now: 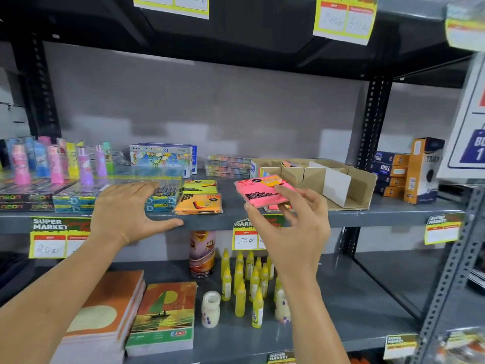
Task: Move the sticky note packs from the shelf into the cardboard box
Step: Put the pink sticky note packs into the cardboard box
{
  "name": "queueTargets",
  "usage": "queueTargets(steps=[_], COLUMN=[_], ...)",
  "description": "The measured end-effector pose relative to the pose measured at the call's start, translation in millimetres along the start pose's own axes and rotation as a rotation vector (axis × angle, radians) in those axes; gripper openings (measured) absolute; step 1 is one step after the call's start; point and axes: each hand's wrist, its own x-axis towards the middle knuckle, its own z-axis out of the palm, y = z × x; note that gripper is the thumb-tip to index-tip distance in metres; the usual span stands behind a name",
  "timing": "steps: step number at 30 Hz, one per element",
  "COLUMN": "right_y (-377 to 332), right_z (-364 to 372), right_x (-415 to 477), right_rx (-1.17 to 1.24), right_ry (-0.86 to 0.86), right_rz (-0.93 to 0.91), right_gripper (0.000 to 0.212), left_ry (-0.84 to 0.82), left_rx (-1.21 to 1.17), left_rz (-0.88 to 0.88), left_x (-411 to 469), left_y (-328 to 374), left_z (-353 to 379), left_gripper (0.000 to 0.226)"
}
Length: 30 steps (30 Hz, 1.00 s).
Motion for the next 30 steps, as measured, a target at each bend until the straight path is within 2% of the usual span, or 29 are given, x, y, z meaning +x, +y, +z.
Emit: queueTargets(steps=[22, 30], right_y=[69, 89], right_z=[-54, -44], right_x=[32, 29], right_rx=[-0.05, -0.247], right_ry=[0.239, 0.109], right_rz=[0.181, 0.159], right_gripper=[0.046, 0.045], left_ry=[0.002, 0.001], left_rx=[-0.009, -0.016], left_rz=[-0.012, -0.009], left_x=[-1, -2], left_y=[0, 1], left_z=[-1, -1], left_gripper=[0.105, 0.106])
